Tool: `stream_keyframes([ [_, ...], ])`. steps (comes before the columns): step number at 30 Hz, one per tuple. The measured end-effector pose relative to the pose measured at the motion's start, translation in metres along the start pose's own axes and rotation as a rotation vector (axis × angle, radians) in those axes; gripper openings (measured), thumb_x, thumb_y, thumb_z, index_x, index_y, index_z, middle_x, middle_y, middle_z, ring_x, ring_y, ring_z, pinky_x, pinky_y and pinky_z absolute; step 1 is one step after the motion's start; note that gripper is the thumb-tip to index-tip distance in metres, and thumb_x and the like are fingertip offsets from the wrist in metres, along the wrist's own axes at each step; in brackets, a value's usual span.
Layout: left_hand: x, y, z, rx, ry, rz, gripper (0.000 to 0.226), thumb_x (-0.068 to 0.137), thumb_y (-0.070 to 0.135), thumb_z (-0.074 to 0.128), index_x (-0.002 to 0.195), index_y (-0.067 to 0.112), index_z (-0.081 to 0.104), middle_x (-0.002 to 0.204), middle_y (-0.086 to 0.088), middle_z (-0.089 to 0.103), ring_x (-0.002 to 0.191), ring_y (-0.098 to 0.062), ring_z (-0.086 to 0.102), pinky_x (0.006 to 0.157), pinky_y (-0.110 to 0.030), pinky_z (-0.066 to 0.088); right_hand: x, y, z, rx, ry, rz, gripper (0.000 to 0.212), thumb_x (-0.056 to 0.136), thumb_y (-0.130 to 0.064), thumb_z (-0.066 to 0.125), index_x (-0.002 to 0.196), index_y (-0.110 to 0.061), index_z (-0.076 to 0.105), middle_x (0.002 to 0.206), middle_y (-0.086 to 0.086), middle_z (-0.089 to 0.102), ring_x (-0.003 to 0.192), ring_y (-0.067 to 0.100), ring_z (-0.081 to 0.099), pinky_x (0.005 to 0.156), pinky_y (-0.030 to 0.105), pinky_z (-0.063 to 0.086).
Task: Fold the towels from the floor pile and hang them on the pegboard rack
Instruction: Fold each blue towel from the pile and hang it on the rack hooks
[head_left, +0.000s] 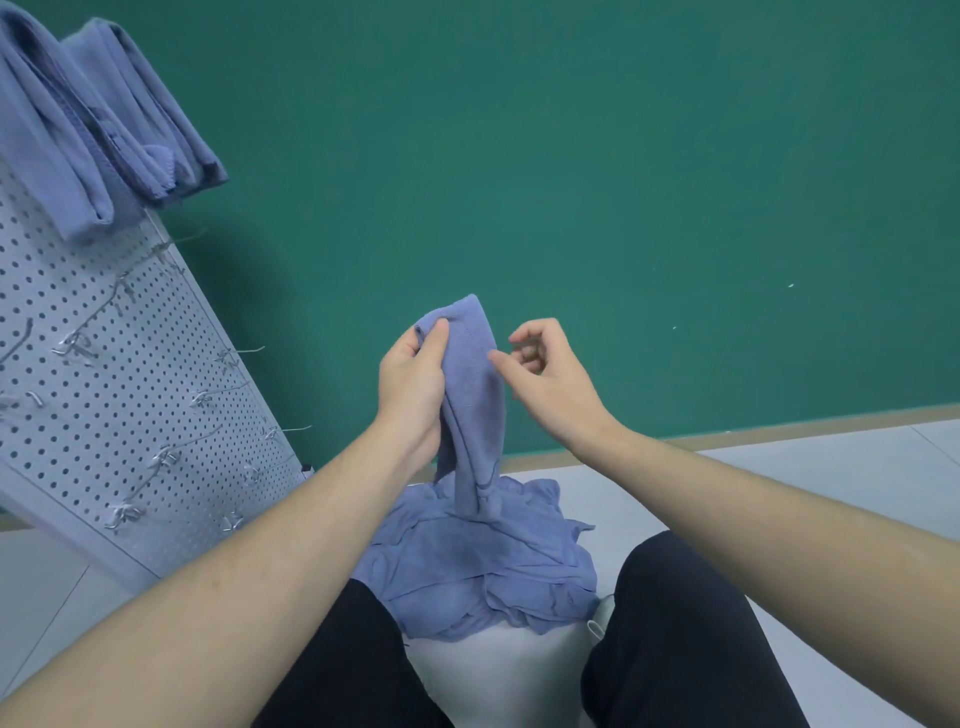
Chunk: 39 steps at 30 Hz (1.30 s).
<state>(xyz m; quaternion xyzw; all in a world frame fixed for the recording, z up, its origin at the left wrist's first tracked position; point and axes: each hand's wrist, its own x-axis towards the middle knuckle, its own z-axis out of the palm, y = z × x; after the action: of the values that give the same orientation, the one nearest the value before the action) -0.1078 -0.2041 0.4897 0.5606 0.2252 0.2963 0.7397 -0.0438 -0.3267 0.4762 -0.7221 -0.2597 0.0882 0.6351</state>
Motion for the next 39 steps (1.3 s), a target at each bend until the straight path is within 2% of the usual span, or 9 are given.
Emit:
stream_keyframes([
  [2,0.001,0.004,-0.001,0.029,-0.055,0.006,0.018,0.103,0.023,0.054,0.103,0.015,0.07,0.099,0.0,0.076,0.086,-0.011,0.069,0.082,-0.029,0.056,0.002,0.005,-0.004,-0.03,-0.031,0.024,0.035,0.09,-0.034,0.073,0.114,-0.023,0.05,0.107,-0.007,0.06,0.093,0.006,0.057,0.083,0.013,0.045],
  [4,0.001,0.007,0.0,0.062,-0.099,0.011,0.02,0.105,0.024,0.051,0.105,0.016,0.07,0.101,0.0,0.075,0.088,-0.011,0.069,0.082,-0.028,0.055,0.002,0.007,-0.004,-0.001,-0.102,0.068,0.042,0.088,-0.039,0.075,0.118,-0.021,0.052,0.116,-0.006,0.064,0.108,0.01,0.062,0.091,0.019,0.048],
  [9,-0.006,0.012,0.01,0.016,-0.152,0.031,0.023,0.107,0.025,0.047,0.105,0.015,0.068,0.1,-0.002,0.073,0.087,-0.012,0.069,0.081,-0.028,0.056,-0.008,0.008,0.008,0.065,-0.111,0.034,0.031,0.087,-0.03,0.077,0.109,-0.014,0.062,0.1,-0.005,0.074,0.089,0.006,0.07,0.082,0.027,0.056],
  [14,-0.008,0.015,0.019,-0.078,-0.091,-0.019,0.021,0.106,0.026,0.049,0.102,0.015,0.067,0.089,-0.002,0.072,0.074,-0.015,0.068,0.069,-0.03,0.057,-0.014,0.015,0.009,0.104,-0.213,0.061,0.03,0.086,-0.023,0.079,0.113,-0.016,0.07,0.107,-0.005,0.076,0.1,0.011,0.072,0.089,0.03,0.058],
  [20,-0.007,0.016,0.016,-0.061,-0.098,-0.003,0.021,0.104,0.03,0.052,0.107,0.018,0.069,0.098,0.001,0.075,0.084,-0.011,0.071,0.071,-0.027,0.058,-0.016,0.026,0.002,0.011,-0.171,0.098,0.052,0.075,-0.027,0.089,0.118,-0.021,0.061,0.112,-0.009,0.072,0.1,0.005,0.069,0.09,0.03,0.056],
  [26,0.0,0.016,0.009,-0.123,0.023,-0.04,0.021,0.105,0.033,0.051,0.108,0.02,0.067,0.102,0.0,0.075,0.089,-0.015,0.072,0.081,-0.034,0.059,-0.017,0.027,-0.003,-0.007,-0.258,0.179,0.036,0.075,-0.029,0.088,0.106,-0.022,0.071,0.101,-0.01,0.077,0.093,0.01,0.073,0.091,0.035,0.058],
  [30,0.014,0.01,-0.013,-0.204,0.096,-0.11,0.018,0.106,0.027,0.048,0.106,0.019,0.063,0.105,-0.002,0.074,0.088,-0.015,0.072,0.083,-0.033,0.059,-0.014,0.025,-0.009,-0.051,-0.251,0.171,0.046,0.071,-0.032,0.09,0.105,-0.015,0.065,0.105,0.0,0.073,0.094,0.016,0.07,0.088,0.035,0.057],
  [35,0.025,-0.008,-0.049,-0.22,0.155,-0.352,0.013,0.104,0.013,0.048,0.098,0.013,0.059,0.089,-0.006,0.067,0.067,-0.015,0.068,0.054,-0.025,0.057,-0.011,0.015,-0.013,-0.052,-0.286,0.118,0.034,0.075,-0.027,0.088,0.102,-0.021,0.07,0.101,-0.006,0.075,0.085,0.004,0.068,0.082,0.022,0.055],
  [39,0.019,-0.019,-0.063,0.0,0.112,-0.44,0.007,0.102,0.016,0.052,0.102,0.014,0.059,0.098,-0.005,0.065,0.082,-0.021,0.066,0.063,-0.034,0.055,-0.006,0.006,-0.017,-0.037,-0.389,0.139,0.044,0.077,-0.022,0.087,0.115,-0.025,0.066,0.096,0.005,0.077,0.078,0.014,0.069,0.082,0.032,0.057],
])
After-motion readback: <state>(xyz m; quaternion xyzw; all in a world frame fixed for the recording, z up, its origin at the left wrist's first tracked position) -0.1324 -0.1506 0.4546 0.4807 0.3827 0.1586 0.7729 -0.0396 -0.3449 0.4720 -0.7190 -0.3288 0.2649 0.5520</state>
